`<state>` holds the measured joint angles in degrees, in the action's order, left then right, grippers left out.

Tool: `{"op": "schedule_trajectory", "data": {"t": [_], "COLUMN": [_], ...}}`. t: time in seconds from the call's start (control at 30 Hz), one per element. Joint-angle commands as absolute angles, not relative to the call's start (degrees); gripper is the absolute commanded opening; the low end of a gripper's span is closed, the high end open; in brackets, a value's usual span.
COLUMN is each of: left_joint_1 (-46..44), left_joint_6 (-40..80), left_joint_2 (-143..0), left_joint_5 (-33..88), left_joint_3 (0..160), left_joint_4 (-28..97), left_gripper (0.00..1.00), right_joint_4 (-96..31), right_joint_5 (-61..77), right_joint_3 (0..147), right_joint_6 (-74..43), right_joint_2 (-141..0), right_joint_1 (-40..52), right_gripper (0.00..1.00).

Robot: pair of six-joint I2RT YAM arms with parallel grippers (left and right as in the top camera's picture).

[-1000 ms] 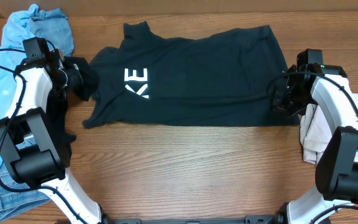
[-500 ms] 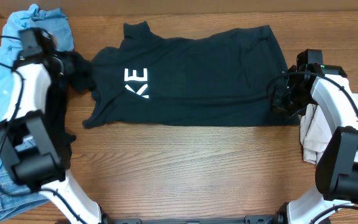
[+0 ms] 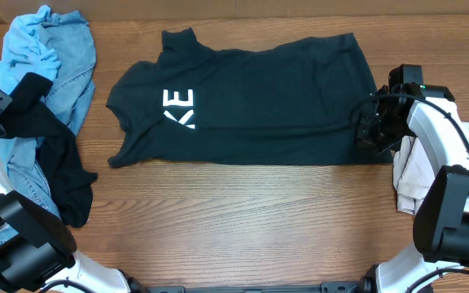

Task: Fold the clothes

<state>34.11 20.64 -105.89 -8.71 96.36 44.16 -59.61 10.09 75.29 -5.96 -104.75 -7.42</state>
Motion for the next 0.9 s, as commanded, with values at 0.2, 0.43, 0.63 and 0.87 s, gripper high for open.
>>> {"op": "schedule_trajectory", "data": {"t": [0.2,0.43,0.63,0.87], "left_joint_1": [25.9,7.4,6.5,6.5], "left_joint_6": [6.3,-1.0,8.6,14.4], "left_joint_2": [-98.9,-100.3,-112.2,-128.7], "left_joint_5": [21.8,20.1,24.1,28.6], "left_joint_3": [96.5,96.8,104.7,108.8], "left_joint_4": [48.8,44.9,33.4,26.3], "left_gripper": [0.47,0.81,0.80,0.78], "right_joint_4": [-58.9,-66.1,-69.1,-69.6], "right_joint_5": [13.3,15.5,14.9,14.4], "right_joint_3": [76.4,88.2,90.0,90.0], "right_joint_6": [-5.7,-5.7,-5.5,-5.5], "right_joint_2": [-104.9,-104.7,-104.7,-104.7], "right_joint_1": [-7.4,-7.2,-7.2,-7.2], "right_gripper": [0.18,0.32,0.34,0.34]}}
